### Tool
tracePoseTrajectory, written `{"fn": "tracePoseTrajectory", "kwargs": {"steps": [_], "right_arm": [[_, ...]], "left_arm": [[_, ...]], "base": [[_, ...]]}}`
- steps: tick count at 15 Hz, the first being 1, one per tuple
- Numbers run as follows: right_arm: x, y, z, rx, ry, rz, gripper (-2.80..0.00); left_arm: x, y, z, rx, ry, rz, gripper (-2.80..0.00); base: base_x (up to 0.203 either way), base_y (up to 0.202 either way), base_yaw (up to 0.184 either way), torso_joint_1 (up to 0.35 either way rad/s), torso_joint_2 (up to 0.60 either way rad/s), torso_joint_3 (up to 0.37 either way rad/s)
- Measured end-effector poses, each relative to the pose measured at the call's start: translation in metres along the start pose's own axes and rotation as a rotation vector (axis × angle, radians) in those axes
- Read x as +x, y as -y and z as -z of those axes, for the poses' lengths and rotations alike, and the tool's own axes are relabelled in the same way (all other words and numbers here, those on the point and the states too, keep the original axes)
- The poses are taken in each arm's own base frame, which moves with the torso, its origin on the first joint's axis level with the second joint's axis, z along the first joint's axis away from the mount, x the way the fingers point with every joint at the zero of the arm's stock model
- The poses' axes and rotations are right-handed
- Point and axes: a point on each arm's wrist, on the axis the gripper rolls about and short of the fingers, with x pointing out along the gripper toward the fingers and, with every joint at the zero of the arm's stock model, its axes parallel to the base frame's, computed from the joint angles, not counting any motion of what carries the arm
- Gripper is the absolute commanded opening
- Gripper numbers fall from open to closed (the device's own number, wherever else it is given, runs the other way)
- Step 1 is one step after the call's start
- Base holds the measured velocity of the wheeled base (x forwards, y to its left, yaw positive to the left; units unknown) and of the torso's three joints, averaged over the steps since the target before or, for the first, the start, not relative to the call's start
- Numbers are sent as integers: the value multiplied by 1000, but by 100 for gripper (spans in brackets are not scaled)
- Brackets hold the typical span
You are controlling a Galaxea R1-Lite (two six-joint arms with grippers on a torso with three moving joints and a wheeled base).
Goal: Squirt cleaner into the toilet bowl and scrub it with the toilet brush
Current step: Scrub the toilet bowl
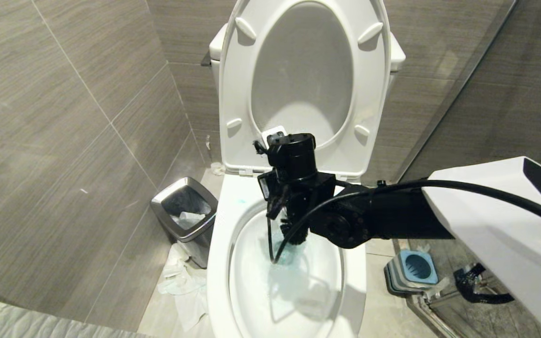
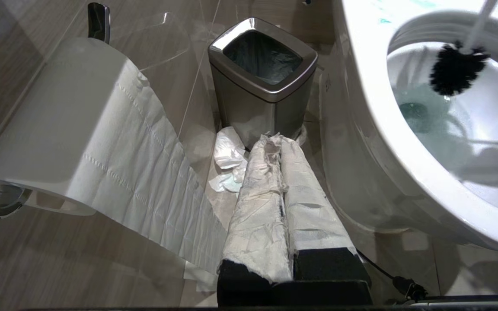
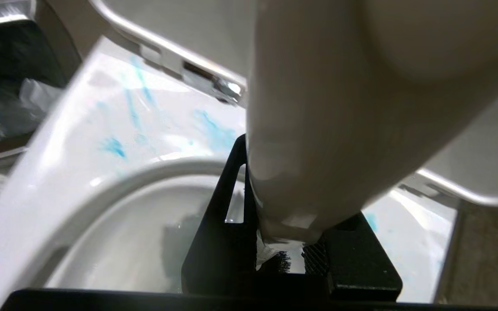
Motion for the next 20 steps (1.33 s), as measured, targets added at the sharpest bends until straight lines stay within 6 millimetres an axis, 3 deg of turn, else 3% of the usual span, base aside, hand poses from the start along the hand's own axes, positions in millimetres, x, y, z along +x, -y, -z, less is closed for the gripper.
{"fn": "tracePoseTrajectory", "kwargs": {"steps": [4, 8, 12, 15, 17, 20], "right_arm": [[-24, 27, 15, -36, -75, 6, -280], [-71, 38, 27, -55, -89, -43, -280], [-128, 9, 27, -50, -62, -187, -280], [-159, -19, 26, -49, -40, -292, -280], [-165, -37, 23, -42, -22, -332, -280], [-156, -62, 9, -9, 20, -343, -280]], "left_arm": [[0, 0, 0, 0, 0, 0, -280], [0, 0, 0, 0, 0, 0, -280], [0, 0, 0, 0, 0, 0, -280], [0, 0, 0, 0, 0, 0, -280], [0, 0, 0, 1, 0, 0, -280], [0, 0, 0, 1, 0, 0, -280]], "base": [[0, 0, 0, 0, 0, 0], [0, 0, 0, 0, 0, 0], [0, 0, 0, 0, 0, 0], [0, 0, 0, 0, 0, 0], [0, 0, 0, 0, 0, 0], [0, 0, 0, 0, 0, 0]]}}
